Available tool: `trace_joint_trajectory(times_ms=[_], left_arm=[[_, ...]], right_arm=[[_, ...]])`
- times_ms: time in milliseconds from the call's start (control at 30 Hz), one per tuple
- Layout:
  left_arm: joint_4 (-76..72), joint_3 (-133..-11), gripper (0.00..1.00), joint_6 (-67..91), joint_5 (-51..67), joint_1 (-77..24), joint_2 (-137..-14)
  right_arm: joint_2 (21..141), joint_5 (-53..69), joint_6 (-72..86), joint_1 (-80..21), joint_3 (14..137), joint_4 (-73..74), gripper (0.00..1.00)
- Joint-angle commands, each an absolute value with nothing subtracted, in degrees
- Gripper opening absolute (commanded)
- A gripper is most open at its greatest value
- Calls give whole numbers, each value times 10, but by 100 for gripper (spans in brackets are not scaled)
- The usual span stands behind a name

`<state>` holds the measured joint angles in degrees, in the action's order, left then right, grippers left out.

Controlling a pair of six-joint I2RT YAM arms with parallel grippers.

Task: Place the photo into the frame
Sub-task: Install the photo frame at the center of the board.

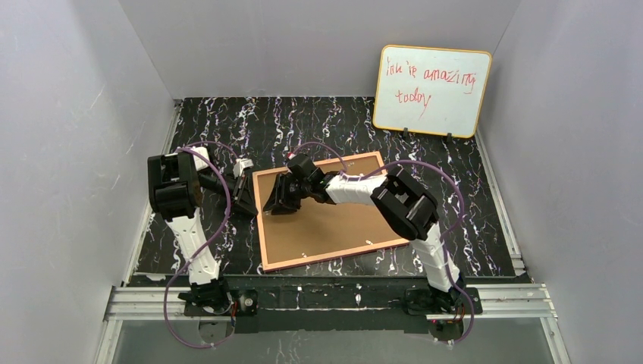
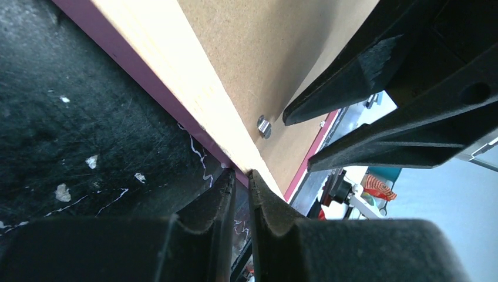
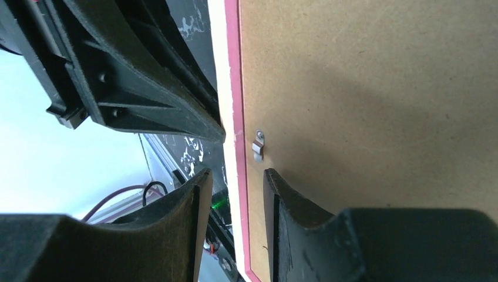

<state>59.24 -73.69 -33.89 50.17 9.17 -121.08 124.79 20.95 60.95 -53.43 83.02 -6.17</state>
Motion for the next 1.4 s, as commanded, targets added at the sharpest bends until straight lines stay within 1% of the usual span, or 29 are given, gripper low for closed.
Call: trace_joint_trajectory(times_ms=[0,967,1367], left_arm=[[554,-722,11,-357,478,87,-1198],[539,-716,10,-351,475,85,-1197],[528,-709,10,-346,476,83,-1195]], right_arm=[[1265,207,611,-540,854,-58,45],[1307,213,639,-542,889,-65,42],[1305,187,674,-546,872,-73,42]])
